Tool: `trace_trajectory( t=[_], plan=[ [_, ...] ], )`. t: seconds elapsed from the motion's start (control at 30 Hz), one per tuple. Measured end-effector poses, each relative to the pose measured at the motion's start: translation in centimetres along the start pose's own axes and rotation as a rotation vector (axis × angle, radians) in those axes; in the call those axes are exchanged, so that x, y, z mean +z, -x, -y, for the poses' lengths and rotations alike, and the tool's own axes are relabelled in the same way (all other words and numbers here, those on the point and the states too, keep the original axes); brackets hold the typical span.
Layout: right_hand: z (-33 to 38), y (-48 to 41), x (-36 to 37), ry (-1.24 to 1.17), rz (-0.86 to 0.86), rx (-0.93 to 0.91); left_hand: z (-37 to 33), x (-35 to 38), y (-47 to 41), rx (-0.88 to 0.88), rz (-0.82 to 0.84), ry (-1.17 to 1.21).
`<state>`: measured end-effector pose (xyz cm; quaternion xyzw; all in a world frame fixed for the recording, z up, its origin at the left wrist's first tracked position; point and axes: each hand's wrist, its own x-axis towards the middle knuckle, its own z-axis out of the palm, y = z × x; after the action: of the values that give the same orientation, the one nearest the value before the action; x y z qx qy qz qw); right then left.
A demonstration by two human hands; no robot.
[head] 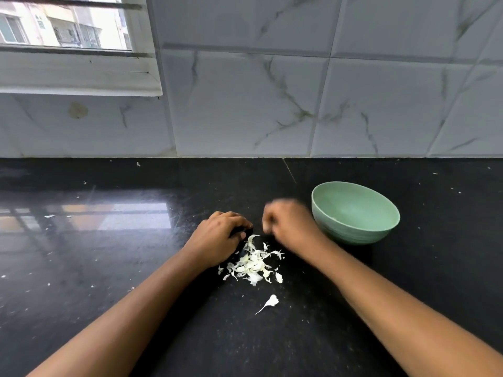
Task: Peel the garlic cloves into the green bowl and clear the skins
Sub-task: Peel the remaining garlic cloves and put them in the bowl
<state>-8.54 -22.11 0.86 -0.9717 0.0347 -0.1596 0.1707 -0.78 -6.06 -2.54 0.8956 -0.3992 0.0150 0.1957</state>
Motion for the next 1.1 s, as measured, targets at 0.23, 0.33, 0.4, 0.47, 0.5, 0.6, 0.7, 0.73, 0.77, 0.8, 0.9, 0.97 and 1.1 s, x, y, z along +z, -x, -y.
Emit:
trace_trajectory(
  t=[0.23,0.33,0.4,0.47,0.5,0.6,0.7,0.73,0.77,0.8,0.9,0.97,1.1],
  plan=[
    [0.0,-0.7,-0.7,-0.018,-0.051,0.001,-0.3,-0.2,0.2,-0.011,0.017,0.002],
    [-0.1,0.5,0.6,0.067,0.062,0.000,-0.3,-0.2,0.2,-0.017,0.021,0.022],
    [0.0,-0.4,-0.2,0.080,0.129,0.016,-0.1,-0.3,0.3,-0.022,0.010,0.032],
    [-0.2,-0.7,-0.9,-0.018,0.030,0.027,-0.2,-0.3,0.4,-0.020,0.018,0.029],
    [-0.3,-0.6,-0.7,-0.049,-0.053,0.020,-0.3,-0.3,0.3,-0.013,0.011,0.028],
    [0.2,0.8,1.1,0.036,0.001,0.014,-0.5,-0.4,0.3,-0.025,0.019,0.030],
    [0.2,-0.1,0.6,0.053,0.105,0.090,-0.3,-0.4,0.4,-0.022,0.006,0.034],
    [0.1,-0.5,0.3,-0.018,0.101,0.117,-0.3,-0.3,0.5,-0.027,-0.016,0.056],
    [-0.1,-0.6,0.2,-0.155,0.087,0.163,-0.5,-0.4,0.6,-0.029,-0.054,0.095],
    [-0.1,-0.4,0.1,-0.373,0.081,0.236,-0.8,-0.5,0.7,-0.033,-0.097,0.157],
    [0.3,1.0,0.5,-1.139,0.142,0.415,-1.6,-0.8,1.1,-0.012,-0.234,0.464],
    [0.4,1.5,0.5,-1.399,0.192,0.449,-1.8,-0.9,1.2,-0.002,-0.293,0.649],
    [0.9,1.7,-0.1,-1.553,0.206,0.441,-2.2,-1.2,1.3,0.029,-0.399,0.747]
  ],
)
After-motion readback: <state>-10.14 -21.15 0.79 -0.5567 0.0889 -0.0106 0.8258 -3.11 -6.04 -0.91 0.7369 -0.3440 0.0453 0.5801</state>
